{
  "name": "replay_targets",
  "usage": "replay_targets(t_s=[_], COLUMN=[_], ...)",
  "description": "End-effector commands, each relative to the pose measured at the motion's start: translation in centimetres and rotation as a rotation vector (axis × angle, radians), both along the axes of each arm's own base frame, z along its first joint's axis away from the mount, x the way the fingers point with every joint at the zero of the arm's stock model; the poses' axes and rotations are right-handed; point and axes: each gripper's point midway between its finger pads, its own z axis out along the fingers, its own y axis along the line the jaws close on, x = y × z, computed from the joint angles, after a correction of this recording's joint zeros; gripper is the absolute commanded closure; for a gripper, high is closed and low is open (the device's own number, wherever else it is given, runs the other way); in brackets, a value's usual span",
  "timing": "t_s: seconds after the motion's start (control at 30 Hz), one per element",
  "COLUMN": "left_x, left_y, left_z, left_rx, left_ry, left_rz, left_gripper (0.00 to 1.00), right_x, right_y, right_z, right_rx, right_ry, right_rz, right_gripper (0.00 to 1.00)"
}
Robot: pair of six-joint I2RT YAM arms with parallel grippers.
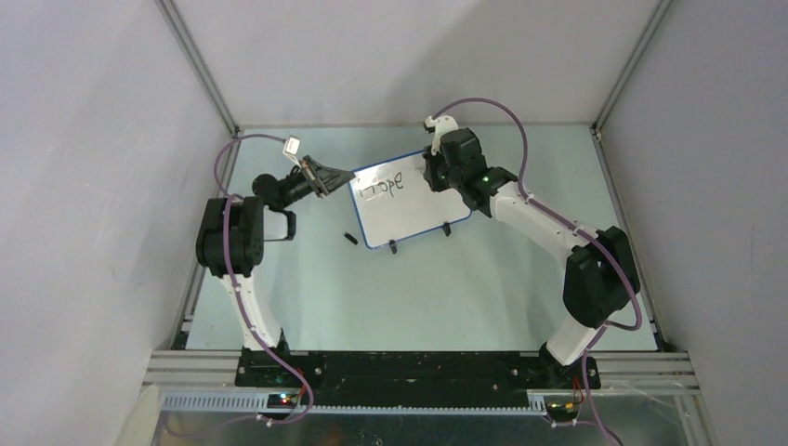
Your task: Write a sentence on the whiteboard
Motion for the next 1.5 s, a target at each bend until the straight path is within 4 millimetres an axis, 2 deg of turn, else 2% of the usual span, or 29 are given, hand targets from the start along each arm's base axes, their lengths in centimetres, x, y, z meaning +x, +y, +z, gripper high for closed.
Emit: replay_targets(t_s=[0.0,0.23,0.73,1.47], left_x=[-0.4,-0.4,-0.4,-0.5], left_y=[-0.5,-0.5,-0.5,-0.5], left_z=[1.2,1.1,1.1,1.2], left_rx=[0.013,0.014,0.014,0.016], left_ry=[-0.072,-0.072,-0.071,-0.077], left_rz=[-0.038,-0.039,-0.04,-0.04], left_gripper=[1.0,1.0,1.0,1.0], right_x=[1.1,1.5,2.3,0.2], right_y=[0.3,0.1,0.5,0.8], right_z=[2.6,3.3,2.4,0.4], right_rx=[0.039,0.041,0.019,-0.037], right_ry=[-0.049,-0.055,-0.02,0.031], right_rz=[-0.007,-0.012,-0.018,0.026], right_gripper=[1.0,1.0,1.0,1.0])
